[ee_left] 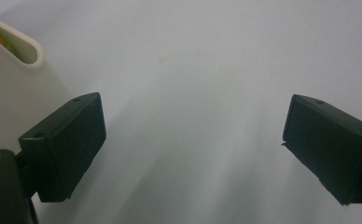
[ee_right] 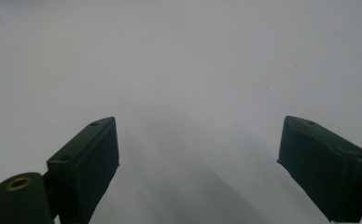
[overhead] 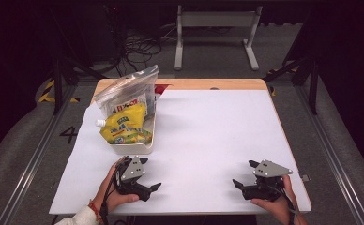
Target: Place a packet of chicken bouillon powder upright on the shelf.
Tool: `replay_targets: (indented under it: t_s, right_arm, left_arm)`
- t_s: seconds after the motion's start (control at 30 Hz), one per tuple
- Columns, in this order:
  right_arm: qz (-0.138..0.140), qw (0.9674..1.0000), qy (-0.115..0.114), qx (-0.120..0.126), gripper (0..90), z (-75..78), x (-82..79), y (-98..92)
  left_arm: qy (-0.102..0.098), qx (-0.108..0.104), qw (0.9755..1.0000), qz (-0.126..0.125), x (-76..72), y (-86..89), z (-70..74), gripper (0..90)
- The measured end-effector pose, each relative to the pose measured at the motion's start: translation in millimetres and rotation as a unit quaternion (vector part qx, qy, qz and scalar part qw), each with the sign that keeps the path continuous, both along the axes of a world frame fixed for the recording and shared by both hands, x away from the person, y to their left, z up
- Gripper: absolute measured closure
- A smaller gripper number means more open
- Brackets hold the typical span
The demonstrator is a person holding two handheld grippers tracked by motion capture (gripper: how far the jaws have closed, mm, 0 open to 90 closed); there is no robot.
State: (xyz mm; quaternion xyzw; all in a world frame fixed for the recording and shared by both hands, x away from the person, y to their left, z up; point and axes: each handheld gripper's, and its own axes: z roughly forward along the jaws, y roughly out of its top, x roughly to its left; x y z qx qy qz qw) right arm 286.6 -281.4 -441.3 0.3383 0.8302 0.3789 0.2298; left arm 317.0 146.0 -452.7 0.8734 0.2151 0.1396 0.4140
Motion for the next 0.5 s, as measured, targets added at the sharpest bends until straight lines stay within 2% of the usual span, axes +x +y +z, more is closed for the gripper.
replay_targets:
  t_s: [0.1,0.33,0.37,0.5]
  right_arm:
    - [0.002,1.0,-0.001,-0.002,11.8,-0.1,0.5,1.1]
    - [0.005,1.0,-0.001,-0.003,11.1,-0.1,0.7,2.6]
    - [0.005,1.0,-0.003,-0.005,11.0,0.0,0.6,2.4]
    - [-0.008,0.9999,-0.007,-0.003,10.1,0.8,1.1,0.7]
  left_arm:
    - [0.003,-0.009,0.9999,0.005,0.1,2.7,0.8,6.7]
    - [-0.001,-0.005,1.0,0.006,1.6,5.3,1.1,6.7]
    - [0.0,-0.01,0.9999,0.007,1.7,4.7,1.1,6.6]
    - [0.004,-0.016,0.9998,0.006,2.7,3.4,1.0,6.7]
